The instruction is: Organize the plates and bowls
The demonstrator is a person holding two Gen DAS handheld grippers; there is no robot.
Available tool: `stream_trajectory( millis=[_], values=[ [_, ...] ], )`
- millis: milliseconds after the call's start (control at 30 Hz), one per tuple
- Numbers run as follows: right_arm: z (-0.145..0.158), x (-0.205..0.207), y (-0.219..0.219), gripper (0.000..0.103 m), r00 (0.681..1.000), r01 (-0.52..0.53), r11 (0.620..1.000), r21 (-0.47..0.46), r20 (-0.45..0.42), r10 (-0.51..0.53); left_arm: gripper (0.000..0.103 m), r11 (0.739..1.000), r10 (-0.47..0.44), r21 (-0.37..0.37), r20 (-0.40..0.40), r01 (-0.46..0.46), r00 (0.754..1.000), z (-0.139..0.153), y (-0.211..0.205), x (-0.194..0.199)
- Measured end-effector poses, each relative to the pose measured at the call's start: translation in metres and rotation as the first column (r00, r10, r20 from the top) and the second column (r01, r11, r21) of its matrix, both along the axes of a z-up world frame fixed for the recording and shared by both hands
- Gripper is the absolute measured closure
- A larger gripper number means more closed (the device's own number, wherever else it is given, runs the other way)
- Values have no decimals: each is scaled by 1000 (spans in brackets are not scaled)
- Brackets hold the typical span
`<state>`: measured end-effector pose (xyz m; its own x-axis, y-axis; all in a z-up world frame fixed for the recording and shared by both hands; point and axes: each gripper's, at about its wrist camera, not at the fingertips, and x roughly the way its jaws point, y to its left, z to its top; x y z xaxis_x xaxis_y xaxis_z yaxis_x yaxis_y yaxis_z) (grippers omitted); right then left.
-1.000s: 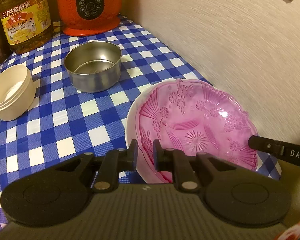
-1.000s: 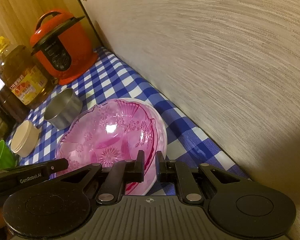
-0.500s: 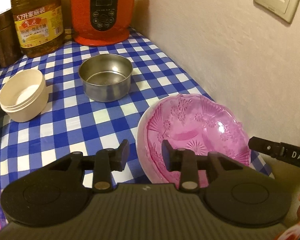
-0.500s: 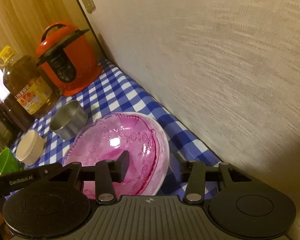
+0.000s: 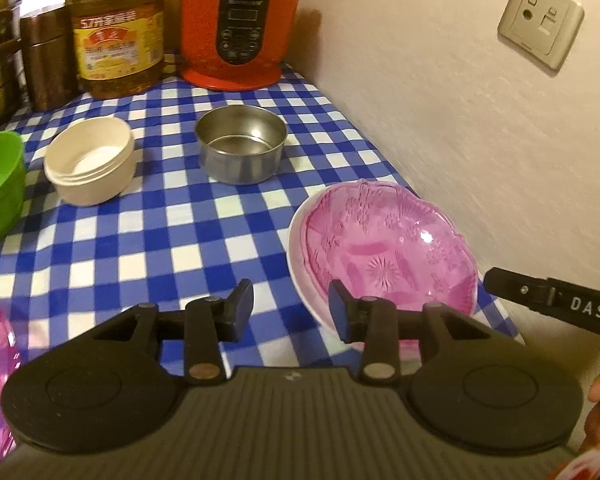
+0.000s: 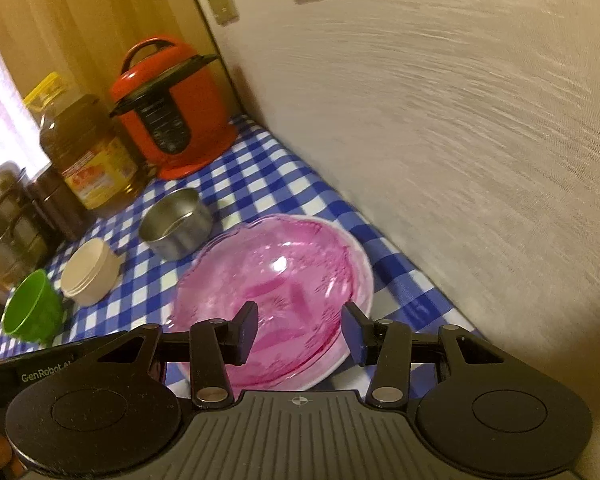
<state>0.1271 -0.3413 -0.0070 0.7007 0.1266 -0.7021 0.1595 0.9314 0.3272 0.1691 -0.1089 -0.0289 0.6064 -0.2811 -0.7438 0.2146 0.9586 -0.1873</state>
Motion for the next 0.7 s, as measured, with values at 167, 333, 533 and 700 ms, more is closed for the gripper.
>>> stream_trajectory(
  millis=[167,333,533,700],
  values=[
    [8,-10,17,57,999,-40,999,-10,4,40,64,1000,25,-10,0,-25,1000,9,14,-22],
    [16,-20,36,57,996,-84,996,-16,11,84,63,998,58,-22,2,-58,998,18,32,-43],
    [23,-28,65,57,990,-142,989,-26,18,143,63,994,106,-27,-2,-106,994,21,58,-64],
    [25,-31,88,57,982,-189,982,-26,18,189,63,989,146,-25,0,-146,989,24,82,-79]
  ],
)
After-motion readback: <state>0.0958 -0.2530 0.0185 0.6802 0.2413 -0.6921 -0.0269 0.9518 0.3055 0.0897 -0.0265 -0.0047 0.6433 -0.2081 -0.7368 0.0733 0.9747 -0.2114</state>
